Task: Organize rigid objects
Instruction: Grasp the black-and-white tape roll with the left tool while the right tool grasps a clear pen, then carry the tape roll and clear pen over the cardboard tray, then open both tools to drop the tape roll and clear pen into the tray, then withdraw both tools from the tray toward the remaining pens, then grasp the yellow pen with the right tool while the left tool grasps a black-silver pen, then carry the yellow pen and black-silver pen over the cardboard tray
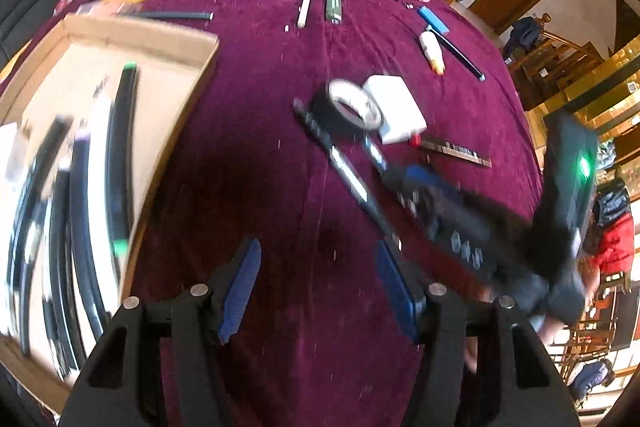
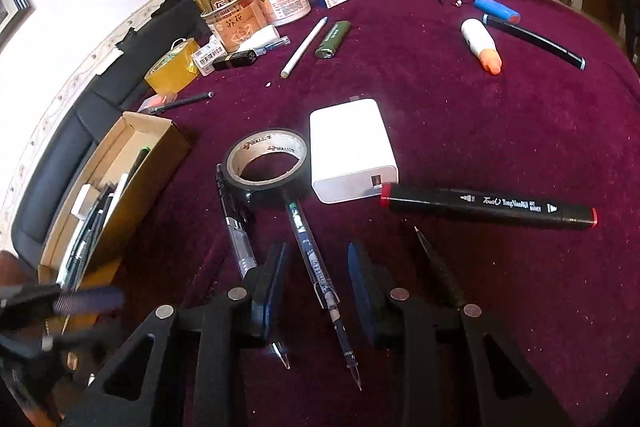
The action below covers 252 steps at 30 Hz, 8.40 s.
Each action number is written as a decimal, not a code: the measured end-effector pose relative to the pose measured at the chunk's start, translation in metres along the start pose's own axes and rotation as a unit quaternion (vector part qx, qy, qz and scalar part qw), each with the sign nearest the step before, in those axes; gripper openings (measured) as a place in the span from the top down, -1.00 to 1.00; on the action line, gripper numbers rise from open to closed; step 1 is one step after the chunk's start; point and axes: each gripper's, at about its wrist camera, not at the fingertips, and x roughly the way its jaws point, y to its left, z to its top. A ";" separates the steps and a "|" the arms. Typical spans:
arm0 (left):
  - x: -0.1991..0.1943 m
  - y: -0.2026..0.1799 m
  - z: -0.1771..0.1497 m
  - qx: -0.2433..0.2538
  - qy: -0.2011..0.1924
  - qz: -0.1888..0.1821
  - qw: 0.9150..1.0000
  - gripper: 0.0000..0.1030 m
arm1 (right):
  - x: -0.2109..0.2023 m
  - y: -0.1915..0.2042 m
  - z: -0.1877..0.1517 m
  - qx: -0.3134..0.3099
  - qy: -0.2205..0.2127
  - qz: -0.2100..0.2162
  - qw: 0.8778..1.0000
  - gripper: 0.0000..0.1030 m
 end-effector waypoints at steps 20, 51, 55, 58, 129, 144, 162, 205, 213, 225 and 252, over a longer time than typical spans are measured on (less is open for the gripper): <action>0.077 -0.033 0.102 0.066 0.050 0.079 0.993 0.54 | 0.001 0.004 -0.003 -0.001 0.013 0.002 1.000 0.55; -0.129 0.177 -0.055 -0.138 -0.097 0.031 0.985 0.80 | -0.024 0.045 -0.019 -0.076 -0.059 -0.003 0.995 0.83; -0.127 0.201 -0.060 -0.157 -0.094 0.026 0.983 0.80 | -0.047 0.080 -0.028 -0.065 -0.070 0.041 0.995 0.83; -0.123 0.209 -0.062 -0.162 -0.092 0.021 0.982 0.80 | -0.053 0.113 -0.035 -0.051 -0.066 0.082 0.993 0.82; -0.111 0.117 -0.091 -0.046 -0.111 0.057 0.991 -0.19 | -0.037 0.150 -0.061 -0.012 -0.054 0.130 0.990 0.08; -0.071 0.029 -0.102 0.028 -0.067 0.039 0.997 -0.19 | -0.065 0.076 -0.090 0.003 -0.077 0.101 0.992 0.07; -0.037 -0.009 -0.077 0.046 -0.042 0.017 0.998 -0.19 | -0.090 0.018 -0.065 0.023 -0.083 0.063 0.994 0.08; 0.049 -0.045 -0.011 0.079 0.030 0.072 0.994 0.53 | -0.036 -0.019 -0.042 -0.050 0.007 -0.061 0.997 0.76; 0.052 -0.054 -0.018 0.114 0.006 0.110 0.987 0.41 | -0.032 -0.012 -0.045 -0.056 0.010 -0.026 0.998 0.74; 0.039 -0.037 -0.032 0.124 0.020 0.053 0.991 0.63 | -0.031 -0.011 -0.045 -0.048 0.002 -0.016 0.999 0.71; 0.009 0.017 -0.065 0.035 0.011 -0.078 0.996 0.80 | -0.035 0.029 -0.073 0.053 -0.030 -0.088 0.994 0.84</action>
